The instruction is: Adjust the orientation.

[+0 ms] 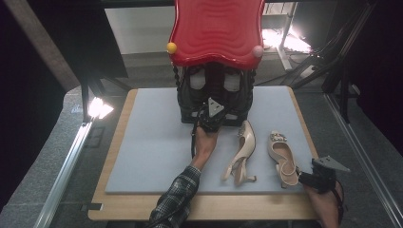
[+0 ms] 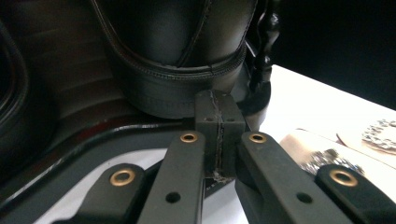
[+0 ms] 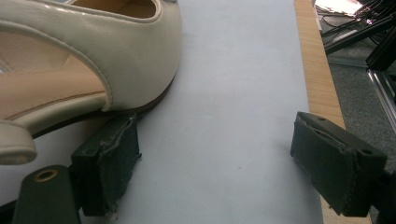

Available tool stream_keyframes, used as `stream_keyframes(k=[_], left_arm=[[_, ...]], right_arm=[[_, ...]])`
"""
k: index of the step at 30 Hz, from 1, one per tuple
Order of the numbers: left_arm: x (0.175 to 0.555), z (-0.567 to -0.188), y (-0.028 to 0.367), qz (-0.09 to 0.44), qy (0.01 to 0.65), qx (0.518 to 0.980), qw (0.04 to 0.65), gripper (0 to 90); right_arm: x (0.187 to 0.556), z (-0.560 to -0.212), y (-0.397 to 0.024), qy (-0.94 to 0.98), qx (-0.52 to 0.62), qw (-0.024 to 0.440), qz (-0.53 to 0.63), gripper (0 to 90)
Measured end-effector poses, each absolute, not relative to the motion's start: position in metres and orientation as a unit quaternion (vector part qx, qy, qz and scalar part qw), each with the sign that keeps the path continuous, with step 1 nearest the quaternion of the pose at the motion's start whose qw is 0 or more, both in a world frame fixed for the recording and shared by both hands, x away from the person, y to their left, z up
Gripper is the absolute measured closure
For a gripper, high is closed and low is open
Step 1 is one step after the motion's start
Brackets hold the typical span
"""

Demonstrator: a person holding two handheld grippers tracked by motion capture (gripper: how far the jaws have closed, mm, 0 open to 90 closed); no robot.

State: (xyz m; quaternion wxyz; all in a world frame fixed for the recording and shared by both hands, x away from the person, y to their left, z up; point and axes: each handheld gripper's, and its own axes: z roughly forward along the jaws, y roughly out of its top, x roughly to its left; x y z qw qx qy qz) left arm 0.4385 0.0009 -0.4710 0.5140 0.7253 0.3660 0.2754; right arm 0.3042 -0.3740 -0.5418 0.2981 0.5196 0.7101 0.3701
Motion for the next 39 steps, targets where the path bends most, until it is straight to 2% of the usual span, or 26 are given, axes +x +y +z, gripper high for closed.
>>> stream_keyframes(k=[6,12,17,21,27,39], left_arm=[[0.449,-0.471,-0.002,0.266,0.375,0.722,0.517,89.9],[0.443,-0.466,0.0,0.267,0.372,0.718,0.524,88.9],[0.436,-0.47,0.002,0.254,0.369,0.723,0.526,83.3],[0.432,-0.474,0.006,0.243,0.375,0.725,0.524,75.1],[0.426,-0.481,0.016,0.222,0.378,0.738,0.514,57.4],[0.401,-0.485,0.039,0.196,0.382,0.76,0.488,34.8]], right_arm=[[0.304,-0.542,-0.374,0.71,0.519,0.298,0.37,15.5],[0.304,-0.542,-0.374,0.71,0.519,0.299,0.37,15.5],[0.304,-0.542,-0.374,0.71,0.519,0.299,0.37,15.5],[0.304,-0.542,-0.374,0.71,0.519,0.299,0.37,15.5],[0.304,-0.542,-0.374,0.71,0.519,0.299,0.37,15.5],[0.304,-0.542,-0.374,0.71,0.519,0.299,0.37,15.5]])
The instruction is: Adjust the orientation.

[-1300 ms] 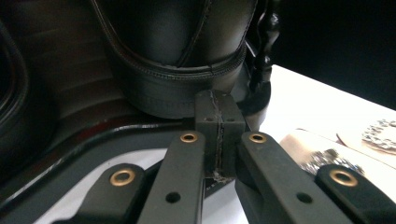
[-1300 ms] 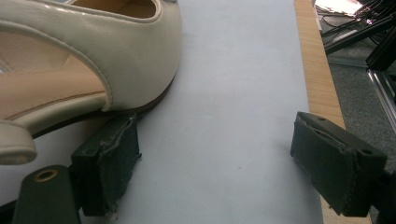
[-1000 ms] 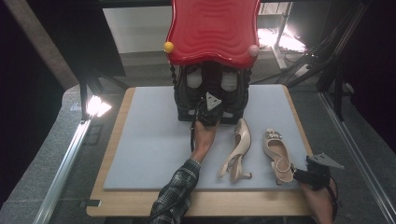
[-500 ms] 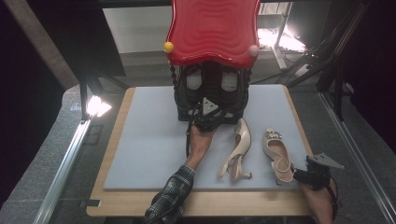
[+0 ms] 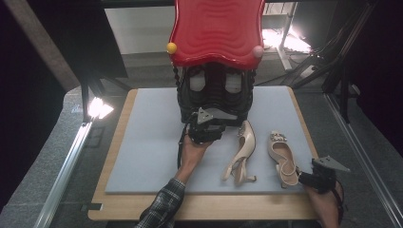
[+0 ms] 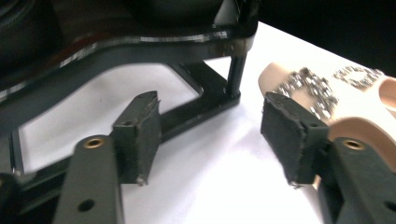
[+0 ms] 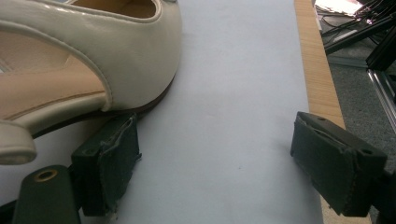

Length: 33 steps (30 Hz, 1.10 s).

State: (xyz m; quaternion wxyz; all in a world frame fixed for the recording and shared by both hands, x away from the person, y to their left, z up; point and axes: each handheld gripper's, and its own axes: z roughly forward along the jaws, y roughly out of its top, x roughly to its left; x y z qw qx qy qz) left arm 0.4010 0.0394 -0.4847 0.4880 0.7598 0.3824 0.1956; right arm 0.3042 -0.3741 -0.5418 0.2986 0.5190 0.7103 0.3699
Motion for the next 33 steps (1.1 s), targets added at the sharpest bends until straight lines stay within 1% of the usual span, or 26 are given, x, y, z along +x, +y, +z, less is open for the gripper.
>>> stream_keyframes(k=[7,19,27,33], left_arm=[[0.384,-0.494,0.058,0.184,0.392,0.77,0.469,24.1],[0.345,-0.514,0.1,0.175,0.423,0.776,0.435,11.9],[0.313,-0.527,0.13,0.181,0.446,0.77,0.418,6.4],[0.294,-0.536,0.153,0.187,0.465,0.762,0.41,4.7]], right_arm=[[0.304,-0.542,-0.374,0.71,0.52,0.298,0.37,15.5],[0.304,-0.542,-0.374,0.71,0.52,0.298,0.37,15.5],[0.304,-0.542,-0.374,0.711,0.519,0.298,0.369,15.4],[0.304,-0.542,-0.374,0.711,0.519,0.298,0.369,15.4]])
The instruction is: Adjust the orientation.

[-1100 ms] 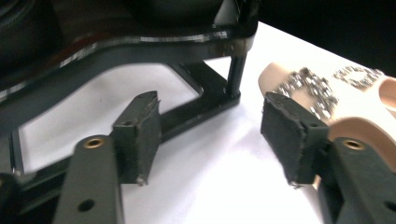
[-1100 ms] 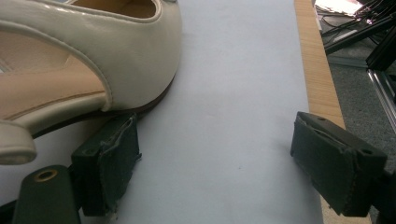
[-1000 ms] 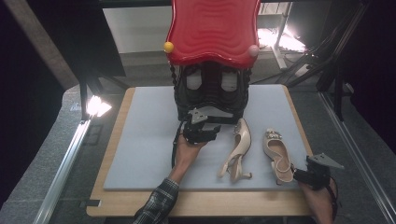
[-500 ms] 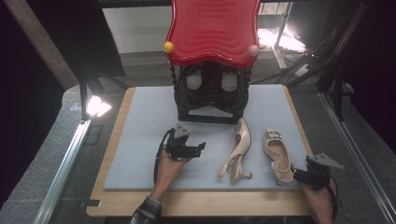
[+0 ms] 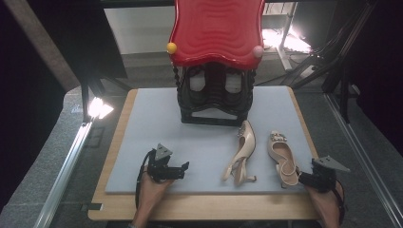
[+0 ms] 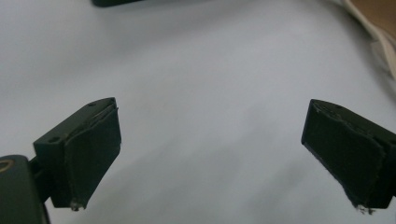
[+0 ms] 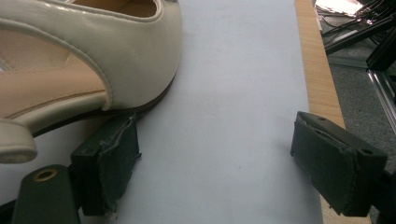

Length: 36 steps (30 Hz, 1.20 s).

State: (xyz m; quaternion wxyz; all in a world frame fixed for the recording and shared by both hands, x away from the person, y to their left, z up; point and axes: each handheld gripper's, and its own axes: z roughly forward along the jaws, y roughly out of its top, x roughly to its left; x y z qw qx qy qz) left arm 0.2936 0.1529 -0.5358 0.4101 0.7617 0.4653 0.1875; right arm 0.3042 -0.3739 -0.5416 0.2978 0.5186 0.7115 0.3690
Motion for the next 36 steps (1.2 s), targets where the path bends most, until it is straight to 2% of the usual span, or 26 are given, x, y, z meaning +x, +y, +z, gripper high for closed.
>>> stream_keyframes(k=[11,26,29,36], left_arm=[[0.276,-0.558,0.178,0.195,0.504,0.753,0.376,3.7],[0.27,-0.567,0.178,0.226,0.494,0.745,0.386,2.8],[0.269,-0.567,0.177,0.226,0.497,0.744,0.386,2.9],[0.269,-0.567,0.177,0.227,0.498,0.742,0.387,2.9]], right_arm=[[0.305,-0.541,-0.374,0.715,0.516,0.296,0.367,15.5],[0.306,-0.535,-0.375,0.726,0.521,0.282,0.349,15.4],[0.307,-0.533,-0.375,0.73,0.525,0.277,0.339,10.9],[0.308,-0.527,-0.38,0.735,0.534,0.27,0.318,10.2]])
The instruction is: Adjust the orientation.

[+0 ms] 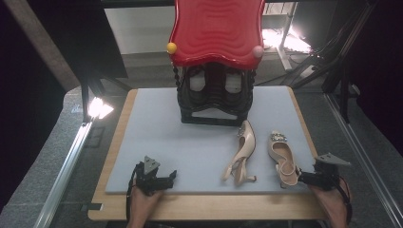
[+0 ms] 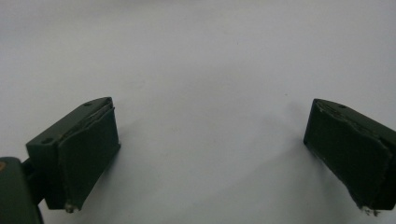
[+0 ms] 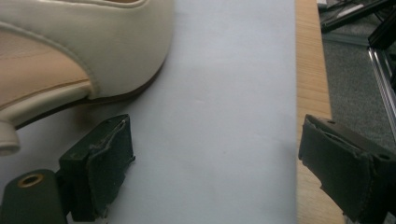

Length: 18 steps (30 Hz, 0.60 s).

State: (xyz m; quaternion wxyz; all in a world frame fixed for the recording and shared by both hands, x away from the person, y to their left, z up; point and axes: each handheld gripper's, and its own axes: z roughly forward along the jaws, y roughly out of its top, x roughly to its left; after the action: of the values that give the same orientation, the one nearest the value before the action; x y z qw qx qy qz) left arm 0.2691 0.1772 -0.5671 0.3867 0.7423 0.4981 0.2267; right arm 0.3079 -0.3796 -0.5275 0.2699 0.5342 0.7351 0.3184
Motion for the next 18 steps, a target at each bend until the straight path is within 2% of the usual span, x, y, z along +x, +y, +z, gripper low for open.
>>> stream_keyframes(k=[7,10,18], left_arm=[[0.269,-0.567,0.177,0.226,0.499,0.742,0.386,3.0],[0.269,-0.567,0.177,0.226,0.499,0.742,0.386,3.0],[0.269,-0.567,0.178,0.225,0.498,0.742,0.387,2.9]], right_arm=[[0.306,-0.516,-0.391,0.716,0.548,0.268,0.34,17.1],[0.305,-0.506,-0.392,0.713,0.544,0.272,0.348,23.3],[0.299,-0.478,-0.384,0.72,0.519,0.272,0.373,59.0]])
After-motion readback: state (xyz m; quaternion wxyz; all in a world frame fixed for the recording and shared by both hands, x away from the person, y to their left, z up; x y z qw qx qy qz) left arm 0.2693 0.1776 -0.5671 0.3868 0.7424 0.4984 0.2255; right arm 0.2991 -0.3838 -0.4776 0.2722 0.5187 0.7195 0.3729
